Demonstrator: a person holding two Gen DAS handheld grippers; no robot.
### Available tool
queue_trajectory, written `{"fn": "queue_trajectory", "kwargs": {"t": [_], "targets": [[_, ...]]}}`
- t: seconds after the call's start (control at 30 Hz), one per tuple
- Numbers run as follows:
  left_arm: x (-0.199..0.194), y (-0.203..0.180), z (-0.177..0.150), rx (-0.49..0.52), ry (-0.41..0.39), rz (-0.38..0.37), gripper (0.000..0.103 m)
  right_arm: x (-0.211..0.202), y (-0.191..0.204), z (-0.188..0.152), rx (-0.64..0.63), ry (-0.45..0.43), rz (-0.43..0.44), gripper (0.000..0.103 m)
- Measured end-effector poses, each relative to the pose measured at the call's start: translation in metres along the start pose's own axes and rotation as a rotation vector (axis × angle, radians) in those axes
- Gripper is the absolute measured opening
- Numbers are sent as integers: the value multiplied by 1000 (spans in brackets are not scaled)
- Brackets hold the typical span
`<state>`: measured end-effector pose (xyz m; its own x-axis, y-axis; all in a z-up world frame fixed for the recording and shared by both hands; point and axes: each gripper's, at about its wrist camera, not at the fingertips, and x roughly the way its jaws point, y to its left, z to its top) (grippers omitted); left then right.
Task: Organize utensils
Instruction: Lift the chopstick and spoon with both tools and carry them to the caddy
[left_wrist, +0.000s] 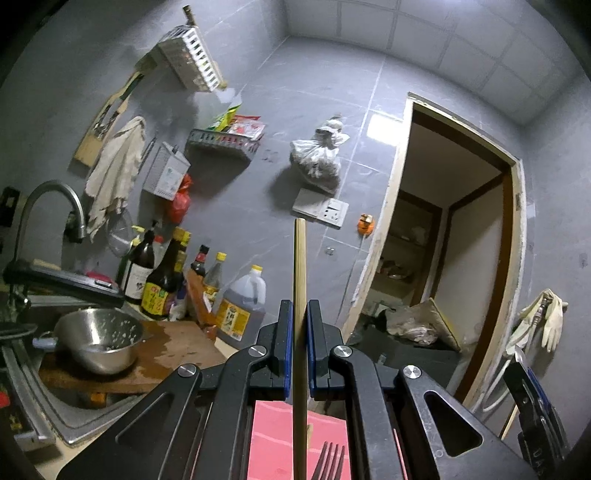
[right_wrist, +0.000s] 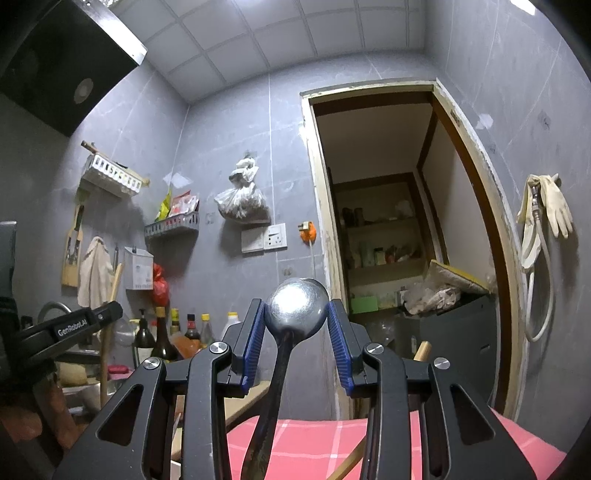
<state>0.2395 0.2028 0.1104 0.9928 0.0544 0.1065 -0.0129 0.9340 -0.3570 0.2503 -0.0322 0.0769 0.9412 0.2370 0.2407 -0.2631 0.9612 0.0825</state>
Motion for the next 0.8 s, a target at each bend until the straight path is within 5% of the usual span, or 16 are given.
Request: {"fn": "queue_trajectory", "kwargs": {"t": [0.8], "targets": [[-12,-13,-33,2,17,15,5,1,-7,-4,88,30,29,32]]}}
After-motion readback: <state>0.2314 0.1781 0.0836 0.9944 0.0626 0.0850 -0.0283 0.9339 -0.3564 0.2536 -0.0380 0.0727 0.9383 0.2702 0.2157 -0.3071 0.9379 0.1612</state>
